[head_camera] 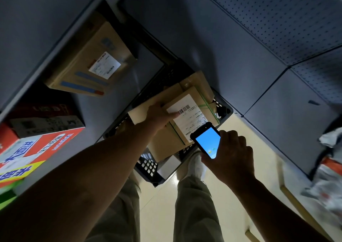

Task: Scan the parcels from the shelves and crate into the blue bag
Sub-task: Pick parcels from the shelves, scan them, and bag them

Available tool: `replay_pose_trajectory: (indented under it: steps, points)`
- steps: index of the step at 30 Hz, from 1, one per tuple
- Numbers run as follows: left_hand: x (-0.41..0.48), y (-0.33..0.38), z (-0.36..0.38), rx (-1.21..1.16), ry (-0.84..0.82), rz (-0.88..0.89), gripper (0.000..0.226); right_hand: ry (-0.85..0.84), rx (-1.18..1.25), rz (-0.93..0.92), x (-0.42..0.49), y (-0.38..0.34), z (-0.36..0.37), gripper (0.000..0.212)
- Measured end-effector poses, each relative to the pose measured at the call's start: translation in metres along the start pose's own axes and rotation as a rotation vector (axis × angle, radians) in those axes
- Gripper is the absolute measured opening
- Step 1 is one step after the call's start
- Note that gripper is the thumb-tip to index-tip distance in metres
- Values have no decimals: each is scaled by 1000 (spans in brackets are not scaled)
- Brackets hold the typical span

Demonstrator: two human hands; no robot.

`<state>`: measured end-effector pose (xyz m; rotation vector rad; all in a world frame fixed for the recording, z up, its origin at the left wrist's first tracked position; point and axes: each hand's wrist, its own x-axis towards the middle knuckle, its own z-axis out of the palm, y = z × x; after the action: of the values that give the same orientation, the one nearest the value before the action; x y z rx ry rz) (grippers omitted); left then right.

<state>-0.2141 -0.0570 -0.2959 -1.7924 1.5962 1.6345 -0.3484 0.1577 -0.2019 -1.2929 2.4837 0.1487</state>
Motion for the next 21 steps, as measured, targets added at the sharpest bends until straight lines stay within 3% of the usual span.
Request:
replay_pose_trajectory:
  steps: [3, 7, 16, 21]
  points:
    - [-1, -3, 1, 161, 16, 55, 113, 16, 20, 5, 0, -2, 5, 76]
    - [-6, -7, 4, 227, 77, 90, 85, 32, 113, 55, 2, -8, 11, 76]
    - [-22, -30, 1, 135, 129, 87, 80, -9, 209, 76, 6, -15, 29, 80]
    - [-32, -41, -11, 31, 49, 20, 66, -4, 245, 43, 2, -22, 28, 83]
